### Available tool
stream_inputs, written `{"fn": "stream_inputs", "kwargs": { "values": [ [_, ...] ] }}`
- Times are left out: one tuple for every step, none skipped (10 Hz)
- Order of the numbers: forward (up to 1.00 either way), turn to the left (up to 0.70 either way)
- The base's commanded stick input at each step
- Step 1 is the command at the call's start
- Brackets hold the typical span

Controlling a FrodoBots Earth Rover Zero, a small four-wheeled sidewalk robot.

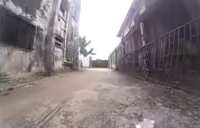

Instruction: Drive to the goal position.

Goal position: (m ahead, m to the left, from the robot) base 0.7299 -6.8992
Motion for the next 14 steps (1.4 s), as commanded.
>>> {"fn": "stream_inputs", "kwargs": {
  "values": [
    [0.30, 0.00],
    [0.30, 0.00],
    [0.30, 0.00],
    [0.30, 0.00],
    [0.30, 0.00],
    [0.30, 0.00],
    [0.30, 0.00],
    [0.30, 0.00],
    [0.30, 0.00],
    [0.30, 0.00],
    [0.30, 0.00],
    [0.30, 0.00],
    [0.30, 0.00],
    [0.30, 0.00]
  ]
}}
